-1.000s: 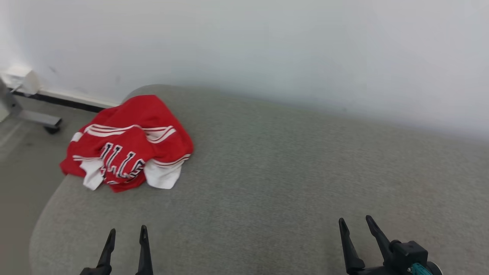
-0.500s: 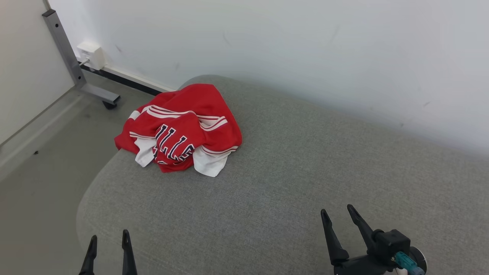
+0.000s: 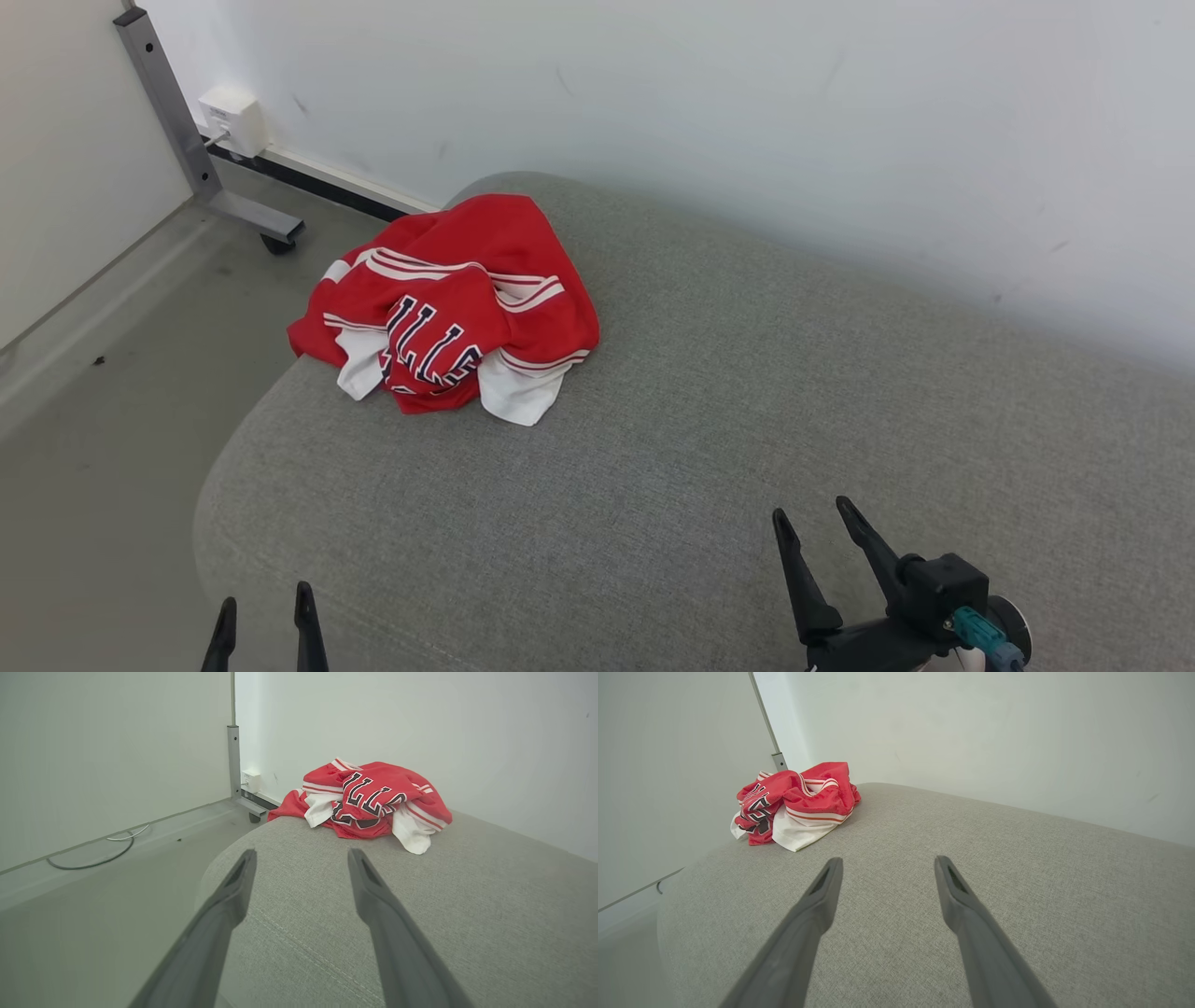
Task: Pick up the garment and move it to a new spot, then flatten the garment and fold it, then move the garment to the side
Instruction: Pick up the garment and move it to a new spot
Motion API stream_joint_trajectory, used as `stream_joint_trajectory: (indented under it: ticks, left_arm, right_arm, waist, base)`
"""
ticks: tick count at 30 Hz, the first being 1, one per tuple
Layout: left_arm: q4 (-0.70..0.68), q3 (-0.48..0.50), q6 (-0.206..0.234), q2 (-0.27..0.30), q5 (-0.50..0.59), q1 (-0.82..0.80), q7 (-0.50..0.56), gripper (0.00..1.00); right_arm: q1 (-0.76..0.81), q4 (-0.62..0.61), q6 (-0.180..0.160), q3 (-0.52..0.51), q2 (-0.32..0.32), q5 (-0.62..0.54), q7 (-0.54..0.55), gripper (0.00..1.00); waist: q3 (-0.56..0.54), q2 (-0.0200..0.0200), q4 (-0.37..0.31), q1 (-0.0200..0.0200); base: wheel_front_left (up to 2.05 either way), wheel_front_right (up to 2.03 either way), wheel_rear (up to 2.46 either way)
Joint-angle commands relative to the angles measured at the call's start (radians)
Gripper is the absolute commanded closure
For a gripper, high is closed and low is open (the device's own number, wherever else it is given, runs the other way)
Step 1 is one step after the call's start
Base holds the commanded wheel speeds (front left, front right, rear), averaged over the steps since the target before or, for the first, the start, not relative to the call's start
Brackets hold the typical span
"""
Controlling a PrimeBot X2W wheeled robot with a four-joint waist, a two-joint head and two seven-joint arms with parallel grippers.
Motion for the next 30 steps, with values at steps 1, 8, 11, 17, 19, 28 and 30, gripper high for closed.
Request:
stream_joint_trajectory:
  ticks: [1, 8, 11, 17, 19, 28, 30]
  left_arm:
    - [0.026, 0.001, -0.012, 0.004, -0.006, -0.026, -0.003, 0.00]
    - [0.237, -0.016, -0.077, 0.021, -0.075, -0.204, 0.039, 0.00]
    - [0.285, -0.014, -0.087, 0.031, -0.115, -0.276, 0.074, 0.00]
    - [0.394, 0.029, -0.097, 0.094, -0.227, -0.501, 0.193, 0.00]
    - [0.419, 0.046, -0.101, 0.122, -0.281, -0.577, 0.251, 0.00]
    - [0.415, 0.204, -0.084, 0.243, -0.581, -0.785, 0.620, 0.00]
    - [0.392, 0.222, -0.054, 0.272, -0.607, -0.800, 0.688, 0.00]
  right_arm:
    - [0.018, -0.001, -0.002, -0.006, -0.002, 0.005, -0.005, 0.00]
    - [0.039, -0.033, -0.002, -0.044, -0.002, -0.025, -0.004, 0.00]
    - [0.020, -0.055, -0.002, -0.043, -0.002, -0.044, 0.004, 0.00]
    - [-0.048, -0.128, -0.002, -0.038, -0.002, -0.104, 0.039, 0.00]
    - [-0.071, -0.148, -0.002, -0.034, -0.002, -0.110, 0.045, 0.00]
    - [-0.146, -0.185, -0.002, 0.014, -0.002, -0.097, 0.031, 0.00]
    - [-0.155, -0.187, -0.002, 0.017, -0.002, -0.087, 0.025, 0.00]
  waist:
    - [-0.002, -0.0001, -0.002, 0.0000]
    - [0.042, -0.0001, -0.028, 0.0000]
    - [0.084, -0.0001, -0.064, 0.0000]
    - [0.247, -0.0001, -0.186, 0.0000]
    - [0.294, -0.0001, -0.223, 0.0000]
    - [0.441, -0.0001, -0.365, 0.0000]
    - [0.461, -0.0001, -0.390, 0.0000]
  base:
    - [0.00, 0.00, 0.00]
    - [0.00, 0.00, 0.00]
    - [0.00, 0.00, 0.00]
    - [0.00, 0.00, 0.00]
    - [0.00, 0.00, 0.00]
    - [0.00, 0.00, 0.00]
    - [0.00, 0.00, 0.00]
